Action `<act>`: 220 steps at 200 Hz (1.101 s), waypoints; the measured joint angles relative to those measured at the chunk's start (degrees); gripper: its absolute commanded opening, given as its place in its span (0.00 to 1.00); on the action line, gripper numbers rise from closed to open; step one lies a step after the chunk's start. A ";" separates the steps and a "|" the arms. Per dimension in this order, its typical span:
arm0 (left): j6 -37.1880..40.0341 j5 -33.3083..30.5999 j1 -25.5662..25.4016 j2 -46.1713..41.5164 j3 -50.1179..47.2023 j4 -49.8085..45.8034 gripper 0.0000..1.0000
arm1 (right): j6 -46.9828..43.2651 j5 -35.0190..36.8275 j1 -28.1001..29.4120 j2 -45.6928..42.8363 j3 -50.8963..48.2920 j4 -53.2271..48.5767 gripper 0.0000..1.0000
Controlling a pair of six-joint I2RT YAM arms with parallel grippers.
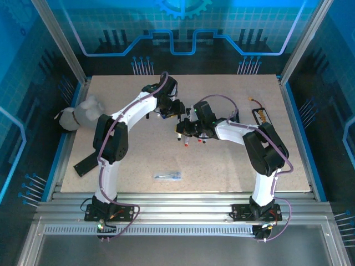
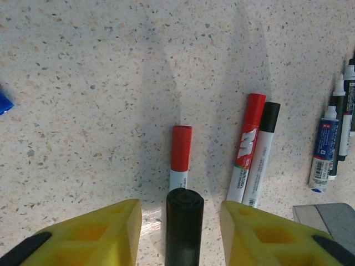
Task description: Open the pen caps
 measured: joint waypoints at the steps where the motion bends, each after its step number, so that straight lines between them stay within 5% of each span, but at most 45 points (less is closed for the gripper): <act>1: 0.00 0.00 0.00 0.00 -0.02 0.00 0.43 | 0.00 0.00 0.00 0.00 0.00 0.00 0.00; 56: -0.61 0.00 0.00 0.00 -0.52 0.15 0.33 | -0.61 -0.11 0.37 -0.57 0.00 -0.09 0.00; 86: -0.72 -0.02 0.00 0.00 -0.52 0.13 0.00 | -1.25 -0.39 0.92 -0.59 0.02 -0.59 0.00; 147: -0.79 0.48 0.22 2.86 3.63 -3.91 0.00 | -0.76 1.86 1.88 -2.64 -2.54 -0.11 0.00; 165: -0.87 1.01 -0.07 7.26 11.65 -9.11 0.00 | 0.59 3.32 4.00 -9.18 -10.34 1.27 0.00; 195: -1.16 -2.64 4.07 16.31 28.61 -6.88 0.00 | 2.19 0.48 15.30 -24.11 -23.52 -4.35 0.00; 220: -2.08 -3.76 6.45 16.96 30.45 -6.54 0.00 | 1.60 1.68 11.80 -30.47 -24.79 -8.24 0.00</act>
